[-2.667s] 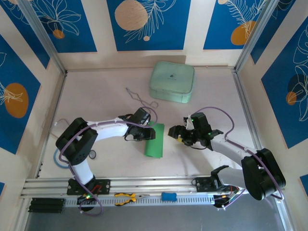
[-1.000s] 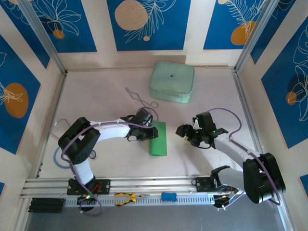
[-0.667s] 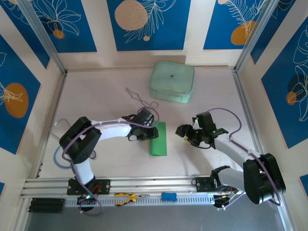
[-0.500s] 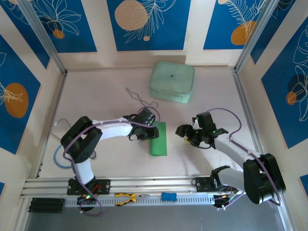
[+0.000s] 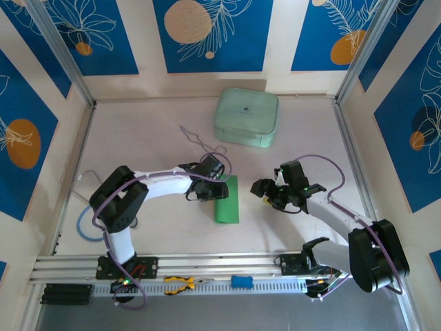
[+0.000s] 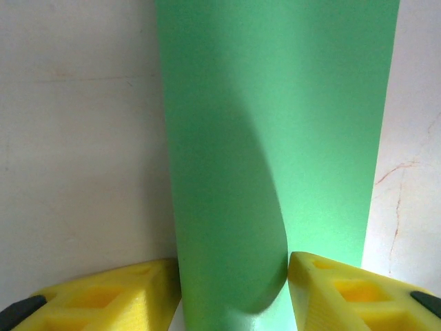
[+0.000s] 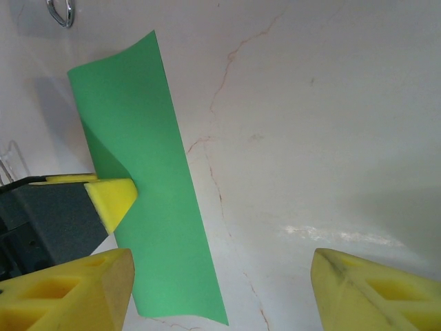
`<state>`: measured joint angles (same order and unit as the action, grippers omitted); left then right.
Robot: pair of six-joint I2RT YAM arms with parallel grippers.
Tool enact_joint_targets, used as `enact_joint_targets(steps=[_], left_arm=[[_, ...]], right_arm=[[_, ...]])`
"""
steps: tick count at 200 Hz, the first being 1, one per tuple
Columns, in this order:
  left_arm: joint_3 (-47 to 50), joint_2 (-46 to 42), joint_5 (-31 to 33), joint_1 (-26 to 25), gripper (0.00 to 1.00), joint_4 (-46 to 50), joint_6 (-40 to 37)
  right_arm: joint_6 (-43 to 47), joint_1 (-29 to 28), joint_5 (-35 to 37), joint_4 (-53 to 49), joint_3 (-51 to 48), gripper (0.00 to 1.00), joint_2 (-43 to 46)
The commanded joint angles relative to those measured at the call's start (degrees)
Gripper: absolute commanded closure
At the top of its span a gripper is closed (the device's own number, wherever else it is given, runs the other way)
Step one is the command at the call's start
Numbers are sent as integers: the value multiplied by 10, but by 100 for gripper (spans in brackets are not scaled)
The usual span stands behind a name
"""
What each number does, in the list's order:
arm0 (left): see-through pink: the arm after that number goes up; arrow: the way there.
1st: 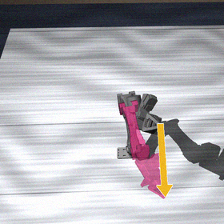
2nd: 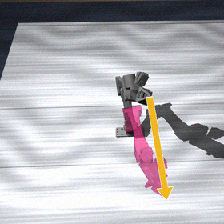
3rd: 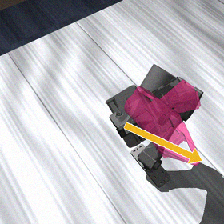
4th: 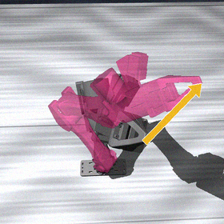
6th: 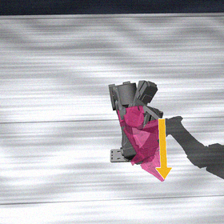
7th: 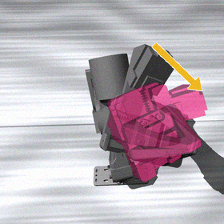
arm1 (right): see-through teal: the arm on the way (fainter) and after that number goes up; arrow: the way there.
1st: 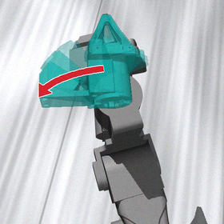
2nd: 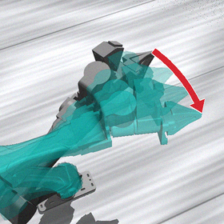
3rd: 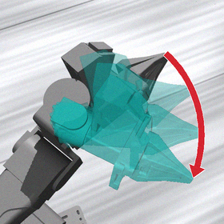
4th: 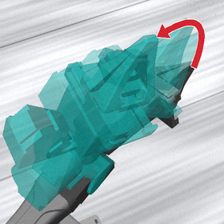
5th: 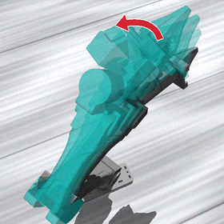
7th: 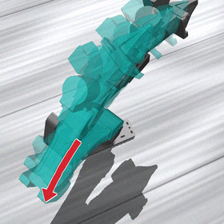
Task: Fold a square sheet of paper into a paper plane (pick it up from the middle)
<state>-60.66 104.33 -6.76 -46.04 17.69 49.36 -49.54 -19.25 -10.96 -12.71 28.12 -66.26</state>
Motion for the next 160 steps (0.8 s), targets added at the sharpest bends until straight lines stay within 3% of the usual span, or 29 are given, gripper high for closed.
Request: enact_joint_targets(steps=[1, 110, 160], left_arm=[[15, 40, 64, 5, 48, 56, -10], [15, 50, 60, 4, 49, 52, 0], [15, 53, 57, 4, 50, 50, 0]], right_arm=[[6, -8, -27, 14, 1, 31, -8], [17, -40, -42, 42, 14, 45, -46], [43, -75, -63, 60, 36, 77, -85]])
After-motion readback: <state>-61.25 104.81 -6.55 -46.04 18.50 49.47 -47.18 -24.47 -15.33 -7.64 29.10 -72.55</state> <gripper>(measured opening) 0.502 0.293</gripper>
